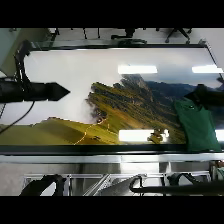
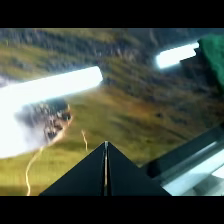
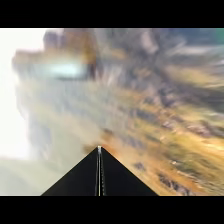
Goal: Fold the shirts.
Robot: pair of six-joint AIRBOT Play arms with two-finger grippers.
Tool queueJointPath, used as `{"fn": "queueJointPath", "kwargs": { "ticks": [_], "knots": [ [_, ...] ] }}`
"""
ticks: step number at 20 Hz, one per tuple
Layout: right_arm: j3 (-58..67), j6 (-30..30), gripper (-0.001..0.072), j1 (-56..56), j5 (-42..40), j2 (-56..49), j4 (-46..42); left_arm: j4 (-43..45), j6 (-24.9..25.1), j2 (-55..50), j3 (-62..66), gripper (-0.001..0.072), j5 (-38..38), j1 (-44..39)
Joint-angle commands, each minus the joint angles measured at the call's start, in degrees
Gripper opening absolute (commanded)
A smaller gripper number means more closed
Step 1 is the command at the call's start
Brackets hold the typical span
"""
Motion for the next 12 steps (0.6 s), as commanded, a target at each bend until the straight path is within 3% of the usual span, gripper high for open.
{"fn": "queueJointPath", "kwargs": {
  "ticks": [1,5,12],
  "knots": [
    [-2.82,1.03,0.0022,14.32,-7.63,-0.26,-8.26,-0.52,-0.02,7.26,-14.62,0.0013,3.08,0.35],
    [-2.86,1.97,0.0022,18.67,-10.71,-1.49,-10.23,-0.59,0.15,9.25,-19.12,0.0014,4.59,0.35],
    [-2.86,1.99,0.0022,18.64,-8.2,-1.62,-9.84,-0.59,0.13,9.31,-19.02,0.0014,5.79,0.35]
  ]
}}
